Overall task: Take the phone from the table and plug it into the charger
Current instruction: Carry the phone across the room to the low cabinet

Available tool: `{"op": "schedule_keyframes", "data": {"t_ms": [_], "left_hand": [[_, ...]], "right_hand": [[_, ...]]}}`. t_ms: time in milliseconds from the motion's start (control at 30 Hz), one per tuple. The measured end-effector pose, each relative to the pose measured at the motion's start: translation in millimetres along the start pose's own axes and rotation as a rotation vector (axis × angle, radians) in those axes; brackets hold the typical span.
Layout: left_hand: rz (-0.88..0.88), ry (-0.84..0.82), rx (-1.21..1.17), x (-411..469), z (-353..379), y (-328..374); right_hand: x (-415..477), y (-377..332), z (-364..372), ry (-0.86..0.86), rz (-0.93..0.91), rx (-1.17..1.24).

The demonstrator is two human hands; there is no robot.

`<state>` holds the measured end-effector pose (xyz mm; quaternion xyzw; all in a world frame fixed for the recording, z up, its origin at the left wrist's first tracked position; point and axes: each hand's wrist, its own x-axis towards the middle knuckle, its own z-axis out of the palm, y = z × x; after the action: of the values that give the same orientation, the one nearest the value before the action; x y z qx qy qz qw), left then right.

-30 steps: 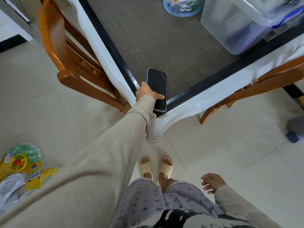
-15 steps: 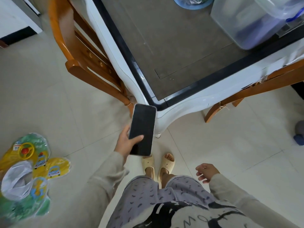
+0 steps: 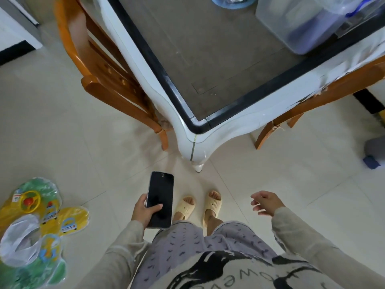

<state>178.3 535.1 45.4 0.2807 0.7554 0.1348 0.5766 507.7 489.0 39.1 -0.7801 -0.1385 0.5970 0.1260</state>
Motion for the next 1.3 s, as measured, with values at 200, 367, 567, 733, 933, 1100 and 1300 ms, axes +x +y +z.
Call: {"op": "schedule_keyframes", "data": {"t_ms": [200, 367, 567, 733, 933, 1100, 1300], "left_hand": [[0.125, -0.218, 0.333, 27.2, 0.9, 24.0], [0.263, -0.392, 0.655, 38.3, 3.0, 42.0], [0.362, -0.536, 0.909, 42.4, 30.8, 50.9], [0.362, -0.710, 1.056, 24.1, 80.0, 55.0], [0.449, -0.869, 1.163, -21.7, 153.2, 35.2], [0.547, -0.987, 1.229, -63.0, 208.2, -1.0], [0.579, -0.978, 1.340, -107.0, 260.1, -47.4]], "right_hand": [[-31.6, 40.8, 11.0, 0.149, 0.004, 0.297], [-63.0, 101.5, 54.9, 0.257, 0.116, 0.578], [-96.4, 171.5, 128.6, 0.349, 0.287, 0.911], [-125.1, 224.3, 186.7, 0.441, 0.410, 1.176], [-152.4, 270.9, 232.4, 0.539, 0.517, 1.438], [-159.5, 302.2, 233.0, 0.570, 0.542, 1.592], [-161.7, 358.9, 181.9, 0.562, 0.508, 1.603]]}}
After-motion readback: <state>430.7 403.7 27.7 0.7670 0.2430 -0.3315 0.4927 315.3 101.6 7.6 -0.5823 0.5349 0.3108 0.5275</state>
